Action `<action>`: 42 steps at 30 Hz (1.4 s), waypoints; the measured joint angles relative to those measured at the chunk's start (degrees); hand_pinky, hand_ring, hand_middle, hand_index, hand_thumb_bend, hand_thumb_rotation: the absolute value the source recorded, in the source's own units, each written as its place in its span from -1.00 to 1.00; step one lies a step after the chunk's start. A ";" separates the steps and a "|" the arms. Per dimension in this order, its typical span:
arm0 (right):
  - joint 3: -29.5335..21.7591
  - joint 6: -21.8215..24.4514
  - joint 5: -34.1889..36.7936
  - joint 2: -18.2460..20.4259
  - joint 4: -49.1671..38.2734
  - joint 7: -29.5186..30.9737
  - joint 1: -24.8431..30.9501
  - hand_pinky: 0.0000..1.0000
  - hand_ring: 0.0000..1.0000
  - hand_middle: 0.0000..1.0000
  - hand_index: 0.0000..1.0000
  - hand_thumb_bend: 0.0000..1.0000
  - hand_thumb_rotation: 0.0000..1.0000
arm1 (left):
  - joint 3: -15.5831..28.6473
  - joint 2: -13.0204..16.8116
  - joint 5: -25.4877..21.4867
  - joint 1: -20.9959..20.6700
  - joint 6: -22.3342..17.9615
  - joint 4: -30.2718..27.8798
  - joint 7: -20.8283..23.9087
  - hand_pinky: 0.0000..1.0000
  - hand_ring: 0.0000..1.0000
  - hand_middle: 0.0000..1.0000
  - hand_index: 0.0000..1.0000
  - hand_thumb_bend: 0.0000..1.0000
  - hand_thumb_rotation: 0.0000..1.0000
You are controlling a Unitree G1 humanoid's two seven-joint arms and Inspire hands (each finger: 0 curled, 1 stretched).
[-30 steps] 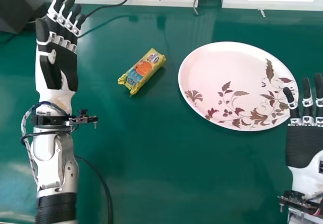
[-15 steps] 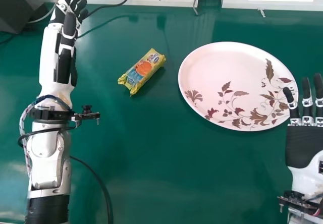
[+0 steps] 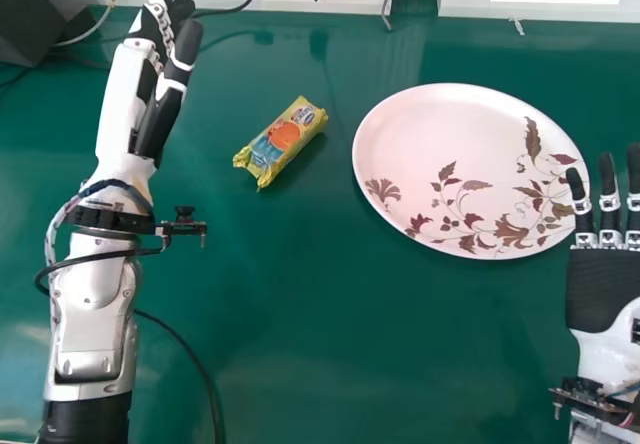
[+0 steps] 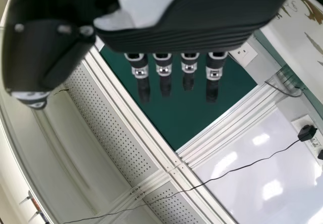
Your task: Pick up biscuit and place it in the plate
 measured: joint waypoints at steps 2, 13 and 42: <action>0.00 -0.01 0.00 0.00 0.00 -0.01 0.00 0.76 0.97 1.00 0.94 0.84 -0.18 | -0.53 0.10 0.07 -0.01 0.14 0.00 0.03 1.00 1.00 1.00 0.95 1.00 0.38; 0.05 -0.11 0.04 0.02 -0.01 -0.01 0.02 0.97 1.00 1.00 1.00 0.86 -0.28 | -2.93 3.29 6.76 -1.54 -1.37 2.56 2.11 1.00 1.00 1.00 0.97 1.00 0.39; 0.02 -0.15 0.06 0.01 -0.14 -0.20 0.08 1.00 1.00 1.00 0.95 1.00 -0.03 | -7.26 10.84 21.13 -2.87 -0.26 2.43 2.85 1.00 1.00 1.00 0.98 1.00 0.42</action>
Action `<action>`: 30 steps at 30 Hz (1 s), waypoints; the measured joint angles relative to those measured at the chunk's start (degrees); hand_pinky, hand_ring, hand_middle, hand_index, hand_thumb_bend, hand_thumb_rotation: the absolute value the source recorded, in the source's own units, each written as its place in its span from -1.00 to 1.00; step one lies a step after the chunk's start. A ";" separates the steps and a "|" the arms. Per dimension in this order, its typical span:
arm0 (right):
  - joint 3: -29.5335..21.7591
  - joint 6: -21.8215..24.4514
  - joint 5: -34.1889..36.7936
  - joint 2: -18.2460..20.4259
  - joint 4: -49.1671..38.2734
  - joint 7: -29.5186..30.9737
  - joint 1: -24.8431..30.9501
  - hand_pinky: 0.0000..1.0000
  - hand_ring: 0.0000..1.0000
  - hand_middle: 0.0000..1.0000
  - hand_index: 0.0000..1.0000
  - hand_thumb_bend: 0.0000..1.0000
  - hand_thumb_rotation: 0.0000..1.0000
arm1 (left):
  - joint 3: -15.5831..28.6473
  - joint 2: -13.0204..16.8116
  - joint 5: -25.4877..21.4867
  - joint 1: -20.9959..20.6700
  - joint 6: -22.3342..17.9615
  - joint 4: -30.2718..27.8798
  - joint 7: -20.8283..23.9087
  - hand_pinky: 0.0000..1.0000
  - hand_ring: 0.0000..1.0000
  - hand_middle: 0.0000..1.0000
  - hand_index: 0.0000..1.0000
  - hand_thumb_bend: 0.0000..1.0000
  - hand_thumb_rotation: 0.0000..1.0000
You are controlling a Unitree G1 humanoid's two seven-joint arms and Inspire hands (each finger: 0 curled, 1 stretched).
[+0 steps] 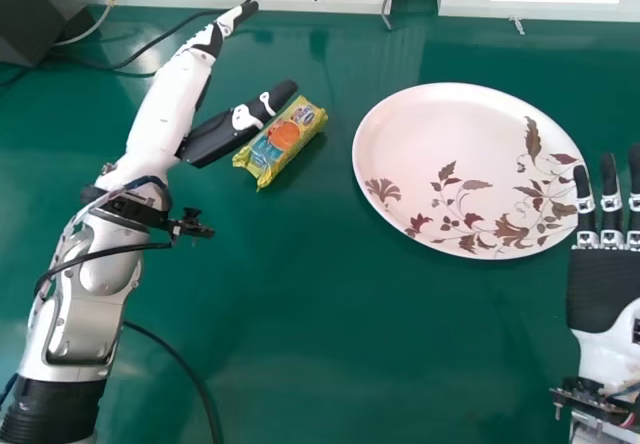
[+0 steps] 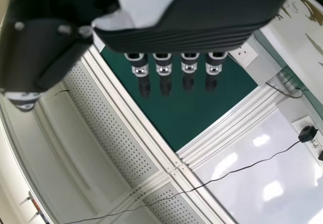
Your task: Pick up biscuit and place it in the plate
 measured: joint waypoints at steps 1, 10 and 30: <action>0.01 0.00 0.00 0.00 0.00 0.00 0.00 1.00 1.00 1.00 0.95 1.00 -0.03 | -0.20 0.10 0.34 0.00 0.19 -0.10 0.00 1.00 1.00 1.00 0.98 1.00 0.42; 0.14 -0.03 -0.02 0.01 -0.11 -0.30 0.08 1.00 1.00 1.00 0.95 1.00 0.05 | -1.84 1.83 5.82 -1.34 2.36 -0.02 0.01 1.00 1.00 1.00 0.99 1.00 0.42; 0.03 -0.39 -0.07 0.00 0.00 0.35 0.21 1.00 1.00 1.00 0.93 1.00 -0.01 | -5.74 2.37 10.51 -2.39 8.43 1.65 -2.02 1.00 1.00 1.00 1.00 1.00 0.50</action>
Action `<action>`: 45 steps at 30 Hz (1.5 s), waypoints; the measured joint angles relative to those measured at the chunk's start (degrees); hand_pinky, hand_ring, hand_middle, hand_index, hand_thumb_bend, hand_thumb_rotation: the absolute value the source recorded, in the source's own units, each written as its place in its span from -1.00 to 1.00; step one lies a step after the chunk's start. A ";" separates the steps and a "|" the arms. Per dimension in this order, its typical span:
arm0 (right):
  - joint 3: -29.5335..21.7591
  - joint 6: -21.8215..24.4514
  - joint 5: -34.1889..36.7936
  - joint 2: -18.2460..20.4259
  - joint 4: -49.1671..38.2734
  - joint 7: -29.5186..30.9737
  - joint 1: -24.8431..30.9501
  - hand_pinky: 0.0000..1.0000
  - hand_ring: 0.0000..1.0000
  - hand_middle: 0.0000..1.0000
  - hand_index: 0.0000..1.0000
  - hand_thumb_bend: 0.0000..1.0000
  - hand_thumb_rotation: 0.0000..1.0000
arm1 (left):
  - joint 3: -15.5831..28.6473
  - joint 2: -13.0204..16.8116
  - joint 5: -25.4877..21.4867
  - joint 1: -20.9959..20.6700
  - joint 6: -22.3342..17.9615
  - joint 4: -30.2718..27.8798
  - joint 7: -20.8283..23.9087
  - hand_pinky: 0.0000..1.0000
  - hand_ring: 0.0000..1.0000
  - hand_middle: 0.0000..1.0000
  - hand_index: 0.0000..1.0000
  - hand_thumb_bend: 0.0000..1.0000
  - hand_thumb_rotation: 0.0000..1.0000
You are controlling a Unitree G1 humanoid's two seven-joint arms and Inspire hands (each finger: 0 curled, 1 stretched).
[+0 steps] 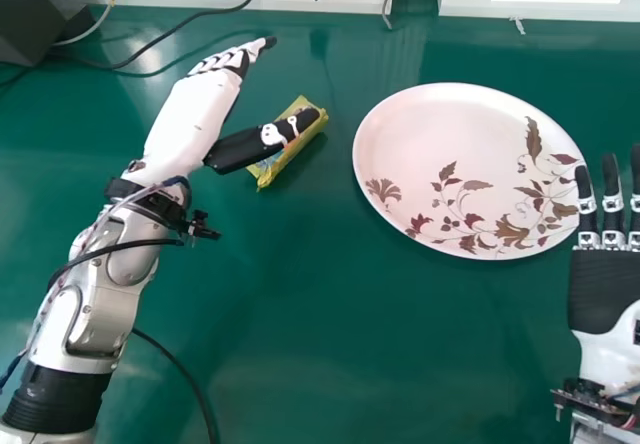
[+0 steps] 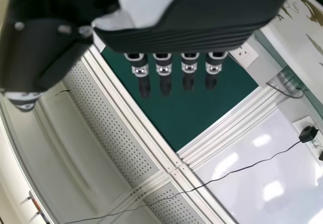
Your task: Pick up biscuit and place it in the plate
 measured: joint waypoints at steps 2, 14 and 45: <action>-0.02 -0.02 0.04 0.00 0.03 0.21 0.00 1.00 1.00 1.00 0.92 1.00 -0.04 | -0.27 0.04 0.51 0.00 0.73 -0.04 -0.41 1.00 1.00 1.00 1.00 1.00 0.51; -0.06 -0.09 0.04 0.01 0.03 -0.10 0.01 1.00 1.00 1.00 0.92 1.00 -0.06 | -2.18 0.30 3.20 -0.92 1.40 0.32 -0.31 1.00 1.00 1.00 1.00 1.00 0.51; 0.23 -0.93 -0.13 0.02 0.09 -0.46 -0.07 1.00 1.00 1.00 0.88 1.00 -0.15 | -7.48 2.54 9.07 -9.40 10.56 7.10 -8.80 1.00 1.00 1.00 1.00 1.00 0.48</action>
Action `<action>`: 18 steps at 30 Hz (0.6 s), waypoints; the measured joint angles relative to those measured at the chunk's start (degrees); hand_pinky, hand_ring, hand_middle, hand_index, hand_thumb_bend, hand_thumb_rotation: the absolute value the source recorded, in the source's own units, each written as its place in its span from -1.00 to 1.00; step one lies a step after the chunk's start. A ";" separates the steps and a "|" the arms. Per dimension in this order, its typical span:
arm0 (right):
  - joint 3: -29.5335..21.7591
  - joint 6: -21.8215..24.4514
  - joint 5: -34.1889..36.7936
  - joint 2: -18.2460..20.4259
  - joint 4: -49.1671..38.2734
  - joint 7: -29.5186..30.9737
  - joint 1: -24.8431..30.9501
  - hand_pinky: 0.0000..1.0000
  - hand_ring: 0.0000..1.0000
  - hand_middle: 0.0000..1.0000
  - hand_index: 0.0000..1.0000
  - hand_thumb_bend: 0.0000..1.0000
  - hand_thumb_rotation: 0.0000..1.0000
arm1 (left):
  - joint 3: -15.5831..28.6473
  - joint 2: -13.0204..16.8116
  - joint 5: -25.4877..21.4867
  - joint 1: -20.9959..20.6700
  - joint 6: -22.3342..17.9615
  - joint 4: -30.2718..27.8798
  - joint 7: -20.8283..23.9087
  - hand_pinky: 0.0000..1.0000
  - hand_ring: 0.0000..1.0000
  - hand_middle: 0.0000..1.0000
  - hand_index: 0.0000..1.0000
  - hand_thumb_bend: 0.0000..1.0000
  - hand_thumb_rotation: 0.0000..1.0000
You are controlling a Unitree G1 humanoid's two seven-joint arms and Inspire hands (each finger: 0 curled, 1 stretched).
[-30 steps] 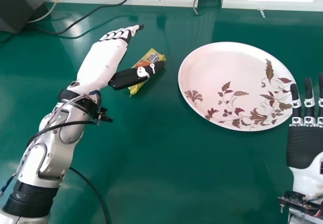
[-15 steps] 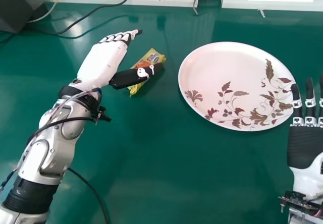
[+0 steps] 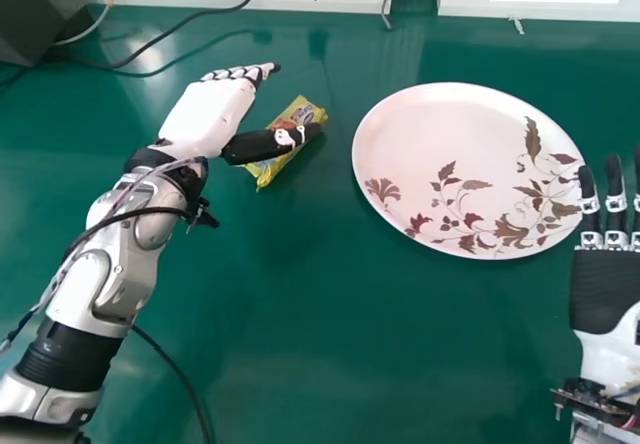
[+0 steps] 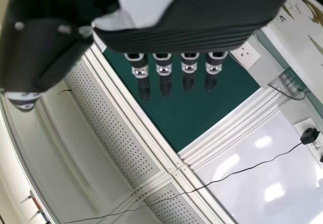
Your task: Pick up biscuit and place it in the plate
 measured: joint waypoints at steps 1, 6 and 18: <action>0.02 0.00 0.01 0.00 0.00 0.00 0.00 1.00 1.00 1.00 0.88 1.00 -0.15 | -0.27 0.03 0.14 -0.15 0.00 0.28 -0.02 1.00 1.00 1.00 1.00 1.00 0.48; 0.05 -0.01 0.01 0.00 0.00 -0.01 0.00 1.00 1.00 1.00 0.85 1.00 -0.17 | -1.34 0.03 0.35 -1.36 0.15 1.79 -0.44 1.00 1.00 1.00 1.00 1.00 0.47; 0.11 -0.05 0.17 0.00 -0.03 0.03 0.01 1.00 1.00 0.98 0.80 1.00 -0.23 | -4.26 0.03 0.86 -4.11 0.81 6.97 -2.15 1.00 1.00 1.00 1.00 1.00 0.47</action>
